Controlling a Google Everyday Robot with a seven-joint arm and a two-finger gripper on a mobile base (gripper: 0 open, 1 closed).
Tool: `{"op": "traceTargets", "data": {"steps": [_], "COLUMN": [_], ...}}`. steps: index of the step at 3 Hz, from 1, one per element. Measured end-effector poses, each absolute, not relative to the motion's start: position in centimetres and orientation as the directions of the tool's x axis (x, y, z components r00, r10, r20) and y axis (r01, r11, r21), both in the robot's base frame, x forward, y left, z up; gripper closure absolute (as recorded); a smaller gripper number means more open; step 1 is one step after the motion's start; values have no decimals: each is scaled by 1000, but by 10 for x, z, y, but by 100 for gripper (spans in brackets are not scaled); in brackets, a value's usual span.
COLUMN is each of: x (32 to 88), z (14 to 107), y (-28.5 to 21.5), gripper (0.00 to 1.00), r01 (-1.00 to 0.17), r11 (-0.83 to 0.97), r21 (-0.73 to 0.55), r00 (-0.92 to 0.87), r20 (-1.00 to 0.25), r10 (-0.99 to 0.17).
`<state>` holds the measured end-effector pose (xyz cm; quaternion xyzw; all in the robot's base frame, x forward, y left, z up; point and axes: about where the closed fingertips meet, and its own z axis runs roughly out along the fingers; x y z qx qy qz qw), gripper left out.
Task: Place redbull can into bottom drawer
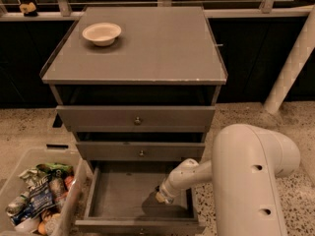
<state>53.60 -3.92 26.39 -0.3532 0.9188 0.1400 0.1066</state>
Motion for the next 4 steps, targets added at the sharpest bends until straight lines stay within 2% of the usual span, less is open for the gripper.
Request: {"op": "traceTargets", "data": {"steps": [1, 3, 4], "x": [536, 548, 548], "z": [264, 187, 187], "y": [-39, -29, -29], "gripper": [100, 100, 100], "r01": [-679, -645, -645], "r11": [711, 719, 719], "r21": [182, 257, 257], "r00": [-728, -764, -764], "r20": [-295, -215, -215], "r10": [-619, -608, -608]}}
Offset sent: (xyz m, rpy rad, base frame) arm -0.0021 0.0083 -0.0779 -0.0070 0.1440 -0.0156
